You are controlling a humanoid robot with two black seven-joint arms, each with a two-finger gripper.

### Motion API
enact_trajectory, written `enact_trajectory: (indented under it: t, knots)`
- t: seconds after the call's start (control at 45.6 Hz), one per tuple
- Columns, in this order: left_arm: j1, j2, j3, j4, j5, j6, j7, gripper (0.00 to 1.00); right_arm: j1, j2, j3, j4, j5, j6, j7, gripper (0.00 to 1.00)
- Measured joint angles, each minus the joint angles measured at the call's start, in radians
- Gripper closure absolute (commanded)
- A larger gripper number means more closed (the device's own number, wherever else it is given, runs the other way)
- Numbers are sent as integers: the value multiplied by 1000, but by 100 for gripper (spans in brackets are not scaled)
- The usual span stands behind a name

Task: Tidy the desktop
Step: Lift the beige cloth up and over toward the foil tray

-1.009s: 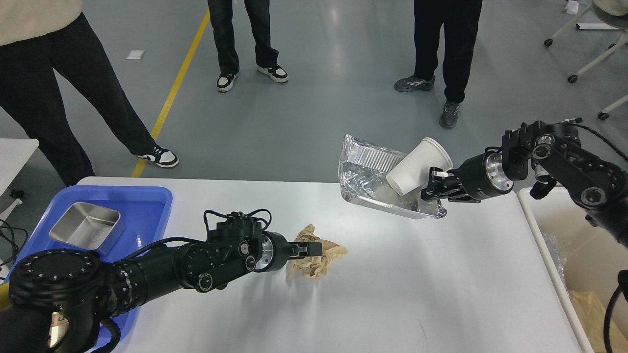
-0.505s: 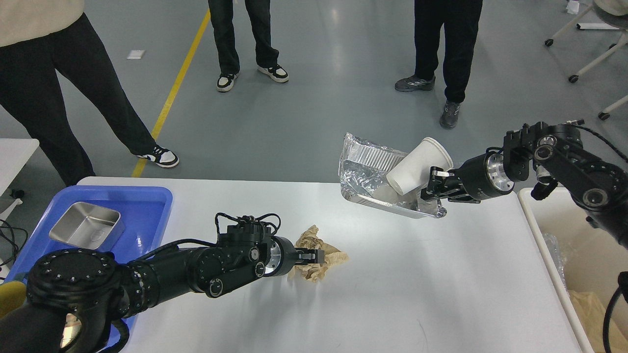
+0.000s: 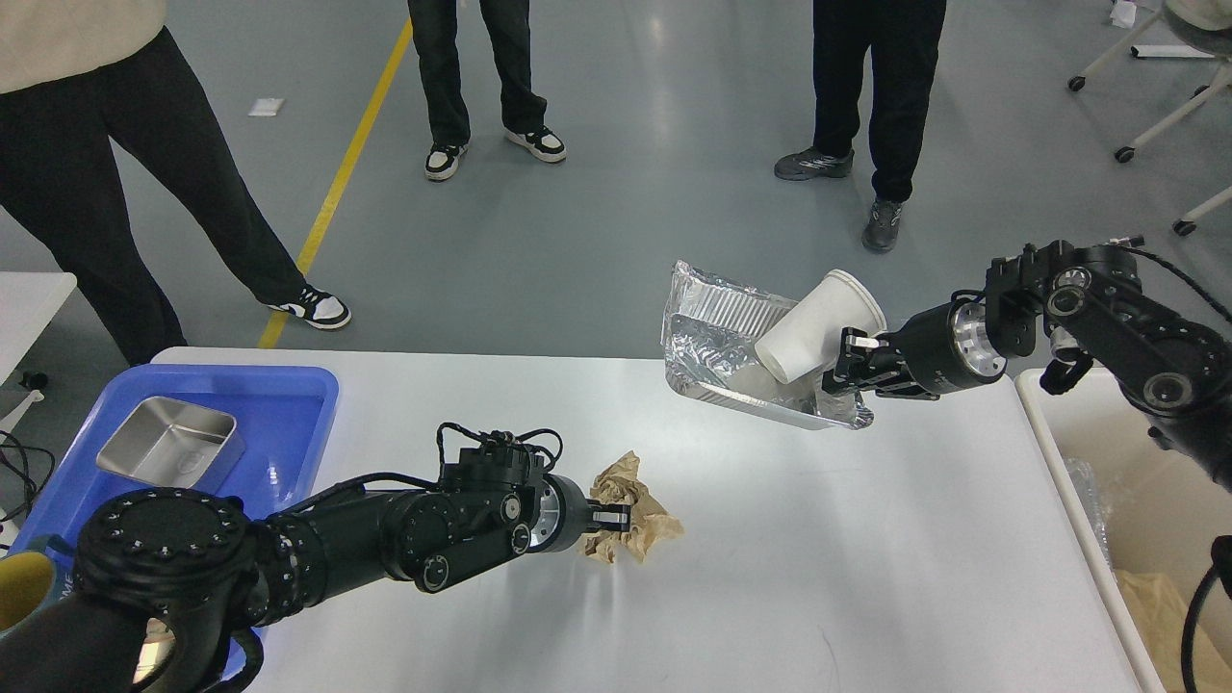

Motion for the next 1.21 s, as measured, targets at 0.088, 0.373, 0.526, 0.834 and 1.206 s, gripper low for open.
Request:
enact_trajectory:
  t: [0.088,0.373,0.526,0.834,1.206]
  knots:
    - [-45,37,-13,-43,-10,-25,3,100,0,-1,3,0,0,0,0,100]
    - [-283,470,-93,-498,-54,-186,60,100,1,-15,7,0,0,6,0,100]
    - [-399,820,-135,-760,-63,-352,61,100,1,-9,7,0,0,7,-2,100]
    - [-448,1307,-474,-923,-97,-668,46,100,-3,-2,5,0,-2,7,-5,100]
    - [-527,1212,-565,-903,-170,-674,69,100,-7,-2,5,0,-2,6,-5,100]
